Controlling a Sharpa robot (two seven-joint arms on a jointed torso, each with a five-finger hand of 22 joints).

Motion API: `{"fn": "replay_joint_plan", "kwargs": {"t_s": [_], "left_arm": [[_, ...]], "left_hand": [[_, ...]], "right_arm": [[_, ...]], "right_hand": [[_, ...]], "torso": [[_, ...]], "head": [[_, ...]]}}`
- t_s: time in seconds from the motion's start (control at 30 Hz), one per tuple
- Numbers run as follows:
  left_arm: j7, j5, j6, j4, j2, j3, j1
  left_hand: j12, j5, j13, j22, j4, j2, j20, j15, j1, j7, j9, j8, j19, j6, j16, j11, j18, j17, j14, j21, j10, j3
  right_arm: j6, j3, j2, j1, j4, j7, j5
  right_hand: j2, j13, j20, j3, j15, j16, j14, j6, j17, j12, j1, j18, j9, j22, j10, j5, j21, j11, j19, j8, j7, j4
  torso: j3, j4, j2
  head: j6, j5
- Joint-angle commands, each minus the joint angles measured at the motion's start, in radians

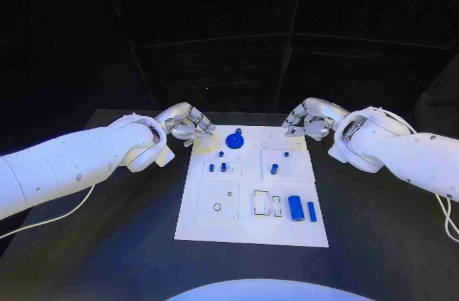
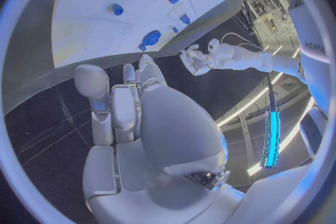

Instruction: Assemble the parts on the task board

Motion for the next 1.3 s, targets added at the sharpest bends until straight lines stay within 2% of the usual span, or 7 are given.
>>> {"fn": "replay_joint_plan", "kwargs": {"t_s": [0.03, 0.17, 0.3, 0.57, 0.87, 1.17, 1.3], "left_arm": [[0.219, 0.531, 0.039, 0.027, -0.011, 0.002, 0.002], [0.282, 0.698, 0.076, 0.046, -0.024, 0.002, 0.002], [0.309, 0.763, 0.093, 0.058, -0.037, 0.002, 0.002], [0.313, 0.792, 0.096, 0.070, -0.049, 0.001, 0.002], [0.304, 0.796, 0.092, 0.073, -0.051, 0.001, 0.001], [0.297, 0.796, 0.091, 0.072, -0.052, 0.001, 0.001], [0.293, 0.796, 0.091, 0.072, -0.052, 0.001, 0.001]], "left_hand": [[0.013, 0.005, 0.005, -0.044, 0.009, 0.016, 0.000, -0.001, -0.002, -0.003, 0.001, 0.009, -0.032, 0.010, -0.034, -0.004, 0.015, -0.062, -0.031, -0.054, -0.003, -0.006], [0.040, 0.008, 0.015, -0.133, 0.008, 0.027, -0.007, -0.010, 0.004, -0.016, 0.002, 0.022, -0.092, 0.026, -0.099, -0.016, 0.034, -0.170, -0.086, -0.161, 0.017, -0.012], [0.049, 0.009, 0.018, -0.168, 0.016, 0.022, -0.006, -0.008, -0.010, -0.016, -0.001, 0.025, -0.127, 0.023, -0.171, -0.014, 0.036, -0.283, -0.141, -0.212, 0.011, -0.034], [0.055, 0.010, 0.019, -0.182, 0.012, 0.026, -0.005, -0.006, 0.000, -0.011, -0.003, 0.026, -0.134, 0.020, -0.202, -0.013, 0.036, -0.333, -0.161, -0.230, 0.003, -0.039], [0.058, 0.010, 0.020, -0.190, 0.010, 0.028, -0.004, -0.004, 0.004, -0.008, -0.006, 0.026, -0.138, 0.015, -0.222, -0.010, 0.036, -0.362, -0.175, -0.240, -0.004, -0.042], [0.060, 0.012, 0.020, -0.200, 0.005, 0.031, -0.001, 0.000, 0.012, 0.002, -0.009, 0.023, -0.141, 0.003, -0.241, -0.003, 0.036, -0.392, -0.189, -0.250, -0.017, -0.042], [0.062, 0.012, 0.020, -0.203, 0.000, 0.030, 0.000, 0.002, 0.017, 0.006, -0.010, 0.022, -0.142, -0.003, -0.247, 0.000, 0.036, -0.402, -0.194, -0.253, -0.023, -0.041]], "right_arm": [[0.026, 0.000, -0.002, -0.017, 0.016, -0.066, -0.270], [0.042, 0.000, -0.002, -0.037, 0.024, -0.087, -0.334], [0.049, 0.000, 0.001, -0.054, 0.025, -0.096, -0.365], [0.064, 0.000, 0.011, -0.071, 0.017, -0.095, -0.388], [0.076, 0.000, 0.023, -0.078, -0.001, -0.086, -0.387], [0.107, 0.000, 0.036, -0.085, -0.012, -0.082, -0.384], [0.120, 0.000, 0.039, -0.090, -0.012, -0.082, -0.384]], "right_hand": [[-0.003, -0.016, 0.004, 0.006, 0.006, 0.007, 0.049, -0.001, 0.004, -0.019, 0.007, -0.019, -0.003, 0.017, 0.004, -0.011, 0.014, 0.003, 0.006, -0.015, 0.000, 0.004], [-0.010, -0.044, 0.010, 0.006, 0.013, 0.007, 0.047, -0.009, -0.001, -0.050, 0.002, -0.021, -0.003, 0.030, -0.013, -0.027, 0.026, 0.011, 0.005, -0.036, 0.002, 0.012], [-0.014, -0.065, 0.014, 0.009, 0.017, 0.009, 0.045, -0.006, -0.002, -0.068, 0.003, -0.021, -0.002, 0.034, -0.020, -0.037, 0.031, 0.016, 0.001, -0.047, 0.004, 0.014], [-0.012, -0.092, 0.015, 0.021, 0.014, 0.013, 0.044, 0.004, -0.004, -0.086, 0.013, -0.019, -0.001, 0.038, -0.019, -0.044, 0.036, 0.010, -0.004, -0.059, -0.003, 0.012], [-0.007, -0.115, 0.017, 0.037, 0.017, 0.018, 0.044, 0.012, -0.002, -0.096, 0.021, -0.021, -0.001, 0.052, -0.010, -0.050, 0.047, 0.015, -0.004, -0.070, 0.002, 0.011], [0.019, -0.150, 0.015, 0.106, 0.012, 0.025, 0.045, 0.057, -0.008, -0.107, 0.057, -0.029, 0.002, 0.107, 0.038, -0.099, 0.089, 0.010, 0.007, -0.075, -0.002, 0.002], [0.018, -0.160, 0.013, 0.137, 0.009, 0.029, 0.046, 0.083, -0.010, -0.110, 0.060, -0.034, 0.004, 0.140, 0.066, -0.103, 0.113, 0.005, 0.016, -0.072, -0.005, -0.001]], "torso": [[-0.0009, -0.0002, 0.000], [-0.0013, 0.0004, 0.002], [-0.0004, -0.0001, 0.001], [-0.0004, 0.0019, 0.003], [0.0001, -0.0011, 0.003], [-0.0004, 0.0004, 0.002], [-0.0004, 0.0003, 0.002]], "head": [[-0.001, -0.012], [0.000, -0.019], [-0.001, -0.021], [-0.004, -0.022], [-0.007, -0.023], [-0.009, -0.027], [-0.010, -0.027]]}}
